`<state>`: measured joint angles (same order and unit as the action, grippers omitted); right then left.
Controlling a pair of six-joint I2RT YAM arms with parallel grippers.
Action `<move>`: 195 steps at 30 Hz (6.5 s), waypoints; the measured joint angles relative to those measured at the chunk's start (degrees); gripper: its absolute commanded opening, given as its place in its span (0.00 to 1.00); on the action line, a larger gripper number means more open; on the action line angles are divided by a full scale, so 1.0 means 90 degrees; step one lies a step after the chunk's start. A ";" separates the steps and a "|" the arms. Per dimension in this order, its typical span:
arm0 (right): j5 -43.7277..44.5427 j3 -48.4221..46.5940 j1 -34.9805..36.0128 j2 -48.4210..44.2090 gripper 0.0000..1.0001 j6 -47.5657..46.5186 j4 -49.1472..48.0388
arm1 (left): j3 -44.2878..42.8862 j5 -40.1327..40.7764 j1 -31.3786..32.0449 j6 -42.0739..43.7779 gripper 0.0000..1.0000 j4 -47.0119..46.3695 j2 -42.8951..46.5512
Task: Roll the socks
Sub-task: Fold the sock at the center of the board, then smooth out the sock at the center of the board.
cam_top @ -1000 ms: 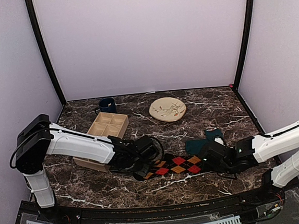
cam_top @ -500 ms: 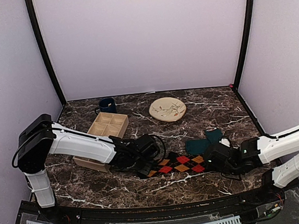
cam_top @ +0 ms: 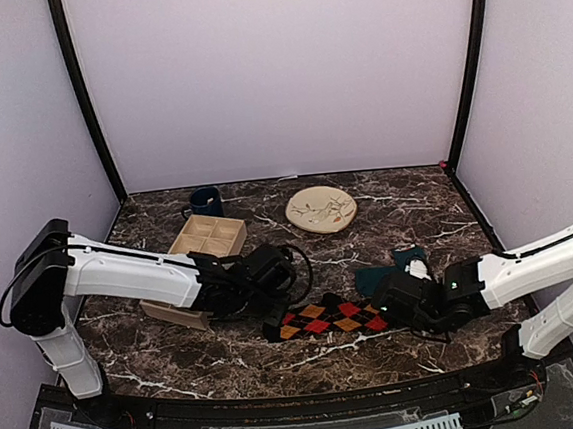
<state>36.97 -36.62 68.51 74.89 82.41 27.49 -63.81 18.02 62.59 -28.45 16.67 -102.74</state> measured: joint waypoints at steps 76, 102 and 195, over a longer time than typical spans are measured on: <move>-0.0699 -0.4784 0.1047 0.3857 0.00 -0.2018 -0.0250 | 0.3232 -0.1464 -0.0386 -0.2142 0.00 -0.1804 0.2016; -0.1326 -0.5253 0.1127 0.4430 0.00 -0.2348 -0.0595 | 0.3232 -0.1732 -0.0515 -0.2205 0.00 -0.1933 0.2006; 0.0391 -0.1649 0.1744 0.2647 0.45 -0.3857 -0.2375 | 0.1761 -0.2382 -0.0430 -0.1744 0.01 -0.0651 0.1338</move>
<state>40.49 -51.46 84.20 98.72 47.70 6.11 -47.97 -3.42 58.72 -44.14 10.81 -90.70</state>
